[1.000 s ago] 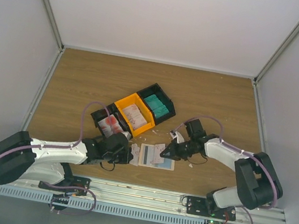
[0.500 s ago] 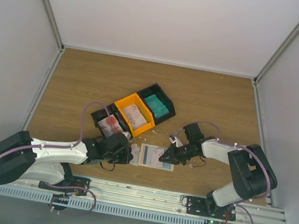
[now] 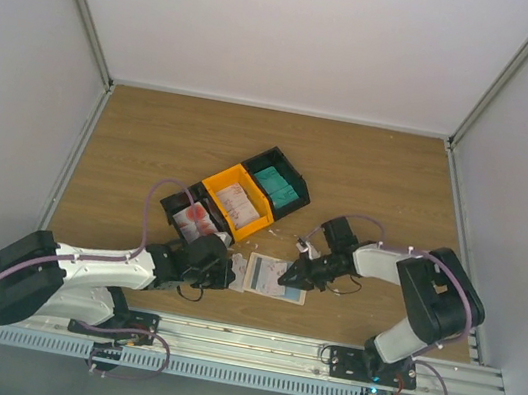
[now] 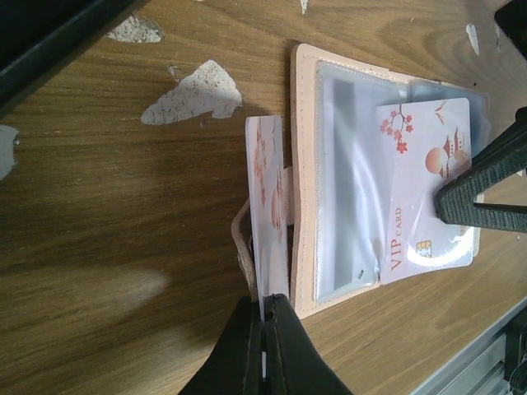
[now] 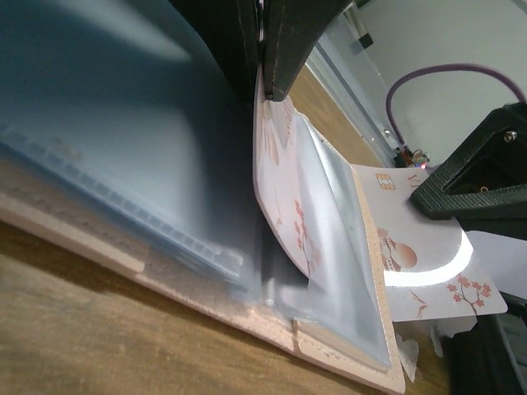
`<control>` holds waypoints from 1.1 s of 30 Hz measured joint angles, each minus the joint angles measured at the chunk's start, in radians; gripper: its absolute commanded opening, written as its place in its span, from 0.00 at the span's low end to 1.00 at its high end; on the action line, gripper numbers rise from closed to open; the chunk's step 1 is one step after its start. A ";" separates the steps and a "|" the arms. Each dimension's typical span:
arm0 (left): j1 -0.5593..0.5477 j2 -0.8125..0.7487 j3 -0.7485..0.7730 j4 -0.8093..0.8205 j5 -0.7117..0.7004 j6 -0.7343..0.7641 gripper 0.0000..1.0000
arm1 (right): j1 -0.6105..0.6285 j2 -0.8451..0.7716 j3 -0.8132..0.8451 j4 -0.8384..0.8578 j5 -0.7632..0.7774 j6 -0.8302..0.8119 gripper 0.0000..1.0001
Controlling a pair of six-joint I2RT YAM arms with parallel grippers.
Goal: Put the credit cards into the card holder
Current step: Insert the credit card into the card holder.
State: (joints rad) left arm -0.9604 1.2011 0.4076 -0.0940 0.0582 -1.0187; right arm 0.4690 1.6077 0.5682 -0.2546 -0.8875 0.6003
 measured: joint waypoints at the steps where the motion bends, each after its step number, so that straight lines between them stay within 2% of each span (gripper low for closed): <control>1: 0.000 0.000 0.000 0.000 0.000 0.000 0.00 | 0.001 -0.005 0.002 -0.005 0.009 0.000 0.01; 12: 0.000 0.000 0.000 0.000 -0.003 -0.001 0.00 | 0.004 -0.094 -0.002 -0.026 0.117 0.024 0.01; 33: 0.000 0.000 0.000 0.008 0.005 0.007 0.00 | 0.027 -0.022 -0.011 0.072 0.031 0.066 0.01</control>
State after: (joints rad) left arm -0.9604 1.2015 0.4072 -0.0864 0.0631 -1.0115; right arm 0.4957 1.5856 0.5575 -0.1829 -0.8566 0.6659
